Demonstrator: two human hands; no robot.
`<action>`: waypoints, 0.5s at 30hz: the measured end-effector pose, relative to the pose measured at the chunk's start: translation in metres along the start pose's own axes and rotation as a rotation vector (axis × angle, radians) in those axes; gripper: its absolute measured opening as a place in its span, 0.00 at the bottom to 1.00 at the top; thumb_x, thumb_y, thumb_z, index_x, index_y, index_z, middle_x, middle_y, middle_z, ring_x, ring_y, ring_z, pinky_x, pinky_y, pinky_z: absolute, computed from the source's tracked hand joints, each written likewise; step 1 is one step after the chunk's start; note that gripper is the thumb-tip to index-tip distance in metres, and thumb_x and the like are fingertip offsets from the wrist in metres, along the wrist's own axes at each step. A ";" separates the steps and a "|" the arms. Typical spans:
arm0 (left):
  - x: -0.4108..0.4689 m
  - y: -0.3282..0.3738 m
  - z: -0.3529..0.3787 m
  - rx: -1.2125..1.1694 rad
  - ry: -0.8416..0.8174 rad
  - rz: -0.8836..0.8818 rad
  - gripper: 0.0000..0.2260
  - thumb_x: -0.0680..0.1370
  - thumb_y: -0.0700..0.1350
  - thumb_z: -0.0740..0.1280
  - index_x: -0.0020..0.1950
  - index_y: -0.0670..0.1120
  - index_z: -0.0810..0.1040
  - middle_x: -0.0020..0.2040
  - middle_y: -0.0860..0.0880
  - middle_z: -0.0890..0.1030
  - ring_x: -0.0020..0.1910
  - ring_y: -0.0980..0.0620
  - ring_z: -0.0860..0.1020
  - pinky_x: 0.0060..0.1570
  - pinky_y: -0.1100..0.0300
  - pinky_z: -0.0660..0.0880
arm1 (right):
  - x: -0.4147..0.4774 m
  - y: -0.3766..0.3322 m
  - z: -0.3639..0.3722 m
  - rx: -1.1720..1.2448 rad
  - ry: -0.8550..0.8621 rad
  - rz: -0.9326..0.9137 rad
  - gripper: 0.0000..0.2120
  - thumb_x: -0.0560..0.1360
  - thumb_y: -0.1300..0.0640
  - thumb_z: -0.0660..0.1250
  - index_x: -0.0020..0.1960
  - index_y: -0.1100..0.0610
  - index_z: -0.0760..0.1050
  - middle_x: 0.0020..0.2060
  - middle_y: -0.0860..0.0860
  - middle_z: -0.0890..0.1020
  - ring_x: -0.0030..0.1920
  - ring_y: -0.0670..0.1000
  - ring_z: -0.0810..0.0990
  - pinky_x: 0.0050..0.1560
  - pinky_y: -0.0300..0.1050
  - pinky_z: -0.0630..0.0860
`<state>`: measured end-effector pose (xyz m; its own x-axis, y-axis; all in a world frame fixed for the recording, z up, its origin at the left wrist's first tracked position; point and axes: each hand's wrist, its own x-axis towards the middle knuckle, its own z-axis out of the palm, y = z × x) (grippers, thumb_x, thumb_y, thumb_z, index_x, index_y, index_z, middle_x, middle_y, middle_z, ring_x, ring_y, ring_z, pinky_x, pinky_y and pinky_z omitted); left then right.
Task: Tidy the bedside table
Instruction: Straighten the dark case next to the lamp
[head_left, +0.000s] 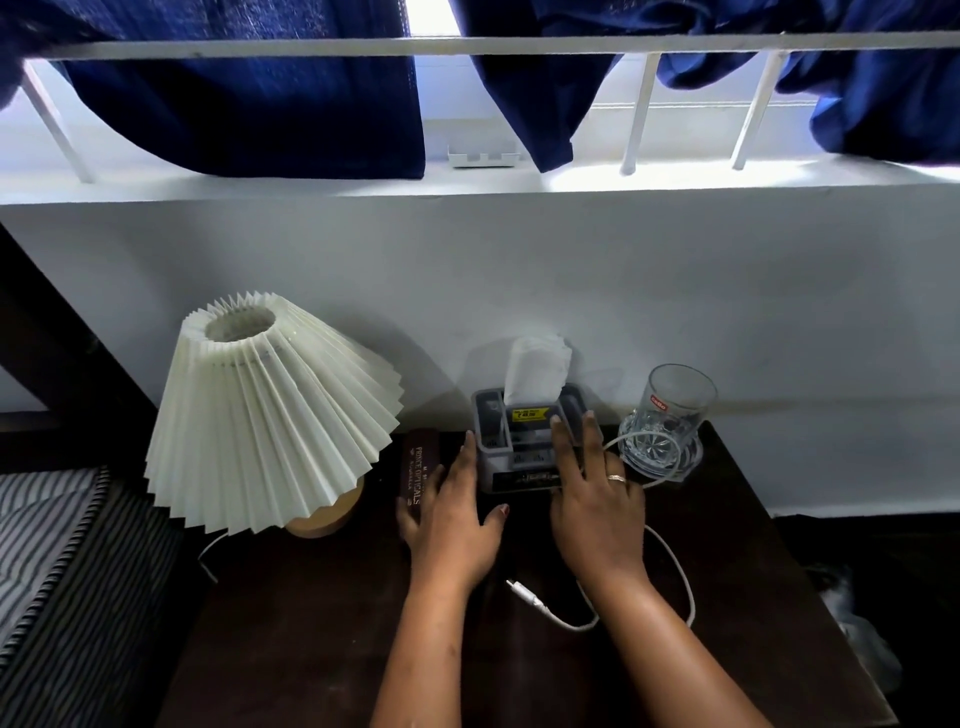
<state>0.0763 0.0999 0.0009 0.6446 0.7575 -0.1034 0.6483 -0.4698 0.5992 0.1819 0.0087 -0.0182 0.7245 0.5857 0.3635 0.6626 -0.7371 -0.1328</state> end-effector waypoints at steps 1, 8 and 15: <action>0.001 -0.005 -0.003 0.008 0.035 -0.024 0.34 0.76 0.53 0.62 0.76 0.60 0.44 0.77 0.57 0.57 0.77 0.51 0.51 0.73 0.39 0.45 | 0.000 -0.006 -0.002 -0.025 0.022 -0.015 0.39 0.62 0.58 0.70 0.72 0.49 0.63 0.70 0.58 0.69 0.50 0.60 0.79 0.37 0.50 0.76; 0.004 -0.035 -0.009 -0.006 0.065 -0.097 0.28 0.76 0.43 0.65 0.74 0.56 0.61 0.77 0.51 0.57 0.74 0.43 0.58 0.70 0.49 0.61 | -0.009 -0.043 0.001 -0.039 -0.017 -0.168 0.37 0.62 0.54 0.72 0.69 0.45 0.66 0.61 0.56 0.78 0.50 0.62 0.80 0.39 0.53 0.78; 0.008 -0.041 0.001 -0.051 0.125 -0.035 0.28 0.75 0.40 0.66 0.73 0.53 0.63 0.77 0.49 0.58 0.73 0.42 0.62 0.70 0.55 0.60 | -0.008 -0.039 0.009 -0.009 -0.071 -0.168 0.47 0.62 0.51 0.74 0.74 0.44 0.54 0.62 0.56 0.78 0.60 0.62 0.78 0.47 0.60 0.79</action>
<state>0.0555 0.1248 -0.0257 0.5641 0.8252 -0.0274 0.6460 -0.4204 0.6371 0.1522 0.0362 -0.0240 0.6155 0.7229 0.3141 0.7739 -0.6298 -0.0671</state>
